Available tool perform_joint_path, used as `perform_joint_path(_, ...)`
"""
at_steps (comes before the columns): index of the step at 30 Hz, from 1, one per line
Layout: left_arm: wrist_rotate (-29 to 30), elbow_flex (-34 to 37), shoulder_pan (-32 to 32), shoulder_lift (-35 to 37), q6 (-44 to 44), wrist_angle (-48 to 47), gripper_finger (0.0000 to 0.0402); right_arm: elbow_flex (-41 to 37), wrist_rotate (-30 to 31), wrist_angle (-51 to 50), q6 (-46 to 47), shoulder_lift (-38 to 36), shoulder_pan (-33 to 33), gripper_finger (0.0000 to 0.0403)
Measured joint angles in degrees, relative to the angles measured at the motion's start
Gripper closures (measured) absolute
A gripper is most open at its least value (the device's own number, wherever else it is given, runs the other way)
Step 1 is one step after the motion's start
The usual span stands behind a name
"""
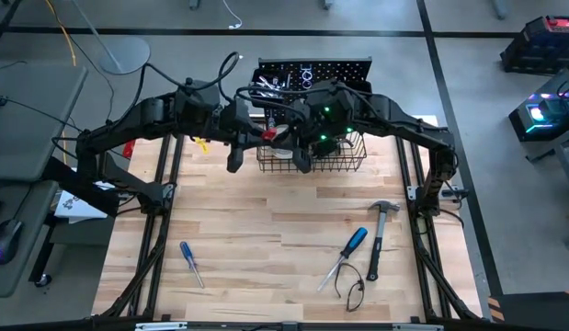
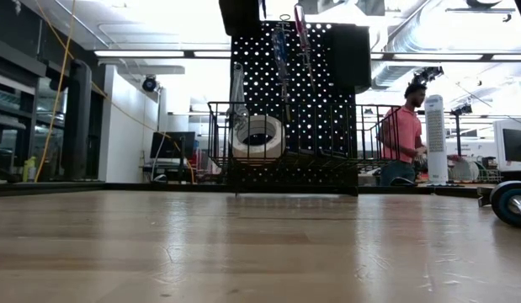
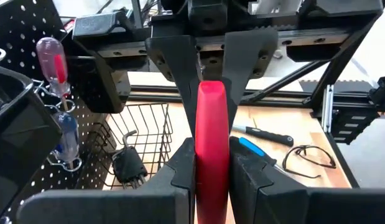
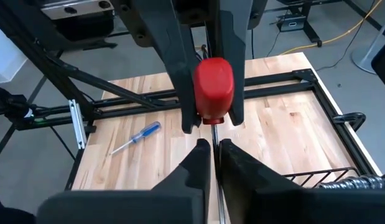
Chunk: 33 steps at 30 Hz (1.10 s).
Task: Hang tools onto peg board
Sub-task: Put the red allen wrench in the right black bin on the pegboard
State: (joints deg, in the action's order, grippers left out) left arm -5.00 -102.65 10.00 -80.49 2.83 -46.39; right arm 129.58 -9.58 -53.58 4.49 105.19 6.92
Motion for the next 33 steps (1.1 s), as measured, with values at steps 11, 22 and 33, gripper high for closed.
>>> perform_joint_path(11, 0.83, 0.07, 0.0, 0.04, -0.02, 1.83, 0.0356, 0.0, -0.12, 0.22, 0.63, -0.02, 0.2, 0.0369)
perform_joint_path(22, 1.26, 0.07, 0.02, 0.04, -0.15, 2.84, 0.0356, 0.0, -0.33, 0.26, 0.63, -0.02, 0.17, 0.0334)
perform_joint_path(33, 1.03, 0.07, 0.0, 0.04, 0.31, 2.58, 0.0356, 0.0, -0.08, 0.14, -0.58, -0.02, 0.2, 0.04)
